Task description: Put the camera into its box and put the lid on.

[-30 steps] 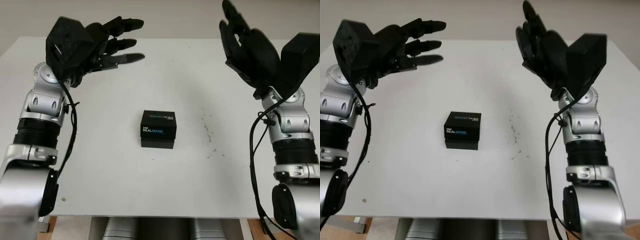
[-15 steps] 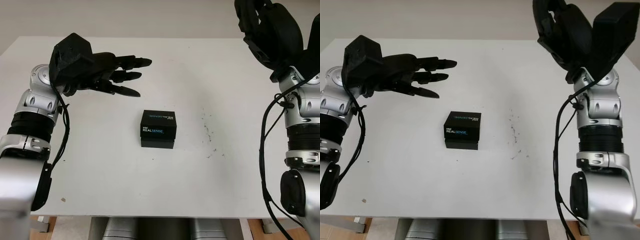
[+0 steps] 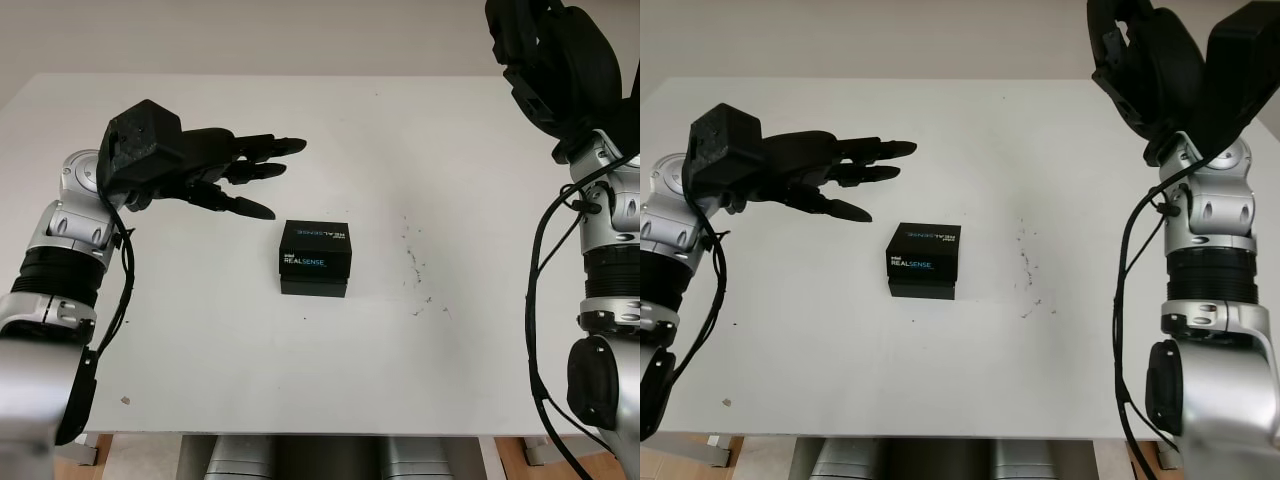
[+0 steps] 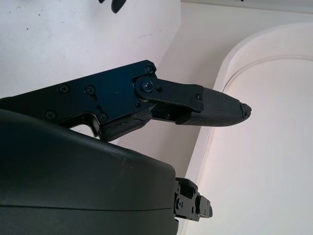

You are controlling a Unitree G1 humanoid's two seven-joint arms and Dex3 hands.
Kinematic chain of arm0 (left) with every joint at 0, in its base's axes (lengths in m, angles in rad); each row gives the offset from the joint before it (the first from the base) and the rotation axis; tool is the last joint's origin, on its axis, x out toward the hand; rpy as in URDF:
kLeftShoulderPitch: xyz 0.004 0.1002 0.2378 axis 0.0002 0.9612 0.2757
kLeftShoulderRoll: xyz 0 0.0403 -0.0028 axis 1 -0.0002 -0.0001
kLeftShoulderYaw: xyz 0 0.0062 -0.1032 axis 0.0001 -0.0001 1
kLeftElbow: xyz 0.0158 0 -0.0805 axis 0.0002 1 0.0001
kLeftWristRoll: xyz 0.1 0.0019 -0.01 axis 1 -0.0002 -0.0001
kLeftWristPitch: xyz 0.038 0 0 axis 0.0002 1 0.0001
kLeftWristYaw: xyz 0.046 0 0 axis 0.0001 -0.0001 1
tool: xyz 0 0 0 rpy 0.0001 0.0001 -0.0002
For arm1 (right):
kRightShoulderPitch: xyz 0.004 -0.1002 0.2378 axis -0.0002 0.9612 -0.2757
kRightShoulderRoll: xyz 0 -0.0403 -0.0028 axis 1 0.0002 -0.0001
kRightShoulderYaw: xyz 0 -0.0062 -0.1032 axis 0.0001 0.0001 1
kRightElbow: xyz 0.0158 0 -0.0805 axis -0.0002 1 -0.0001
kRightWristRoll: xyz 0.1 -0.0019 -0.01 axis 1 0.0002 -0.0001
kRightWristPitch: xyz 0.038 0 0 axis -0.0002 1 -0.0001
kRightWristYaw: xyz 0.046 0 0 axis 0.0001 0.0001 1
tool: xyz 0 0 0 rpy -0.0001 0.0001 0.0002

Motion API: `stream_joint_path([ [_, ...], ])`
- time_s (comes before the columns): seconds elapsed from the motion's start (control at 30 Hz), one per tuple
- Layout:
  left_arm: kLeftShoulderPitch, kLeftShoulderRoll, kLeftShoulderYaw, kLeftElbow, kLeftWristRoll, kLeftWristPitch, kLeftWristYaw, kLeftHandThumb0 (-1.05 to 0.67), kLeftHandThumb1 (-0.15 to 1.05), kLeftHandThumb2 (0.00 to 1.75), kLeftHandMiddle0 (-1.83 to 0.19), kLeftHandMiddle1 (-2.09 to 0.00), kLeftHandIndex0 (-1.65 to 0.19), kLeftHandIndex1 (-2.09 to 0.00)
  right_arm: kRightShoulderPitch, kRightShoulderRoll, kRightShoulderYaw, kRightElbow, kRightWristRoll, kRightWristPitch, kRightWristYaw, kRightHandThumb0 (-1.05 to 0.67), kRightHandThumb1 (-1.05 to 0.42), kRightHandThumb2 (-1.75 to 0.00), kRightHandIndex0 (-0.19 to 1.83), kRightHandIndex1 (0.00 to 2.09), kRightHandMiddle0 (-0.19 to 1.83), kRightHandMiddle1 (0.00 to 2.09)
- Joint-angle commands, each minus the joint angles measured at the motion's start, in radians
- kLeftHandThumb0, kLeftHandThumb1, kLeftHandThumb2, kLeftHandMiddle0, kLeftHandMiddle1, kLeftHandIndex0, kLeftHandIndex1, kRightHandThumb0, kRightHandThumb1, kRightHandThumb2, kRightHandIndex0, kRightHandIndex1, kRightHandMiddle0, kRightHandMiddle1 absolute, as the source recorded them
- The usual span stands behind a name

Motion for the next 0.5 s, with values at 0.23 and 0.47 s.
stream_joint_path([
  [0.23,0.038,-0.019,-0.036,-0.048,0.020,0.092,0.032,-0.96,0.90,0.04,-0.02,-0.03,0.06,-0.05,0.016,-0.002,0.003,-0.049,-0.002,0.022,-0.014,-0.77,-1.05,-0.62,-0.14,0.06,-0.11,0.05],
  [0.47,0.061,-0.037,-0.048,-0.045,0.028,0.099,0.066,-0.96,0.89,0.05,-0.06,-0.06,0.02,-0.07,0.015,-0.006,0.009,-0.053,-0.005,0.027,-0.012,-0.77,-1.05,-0.61,-0.16,0.05,-0.13,0.04],
])
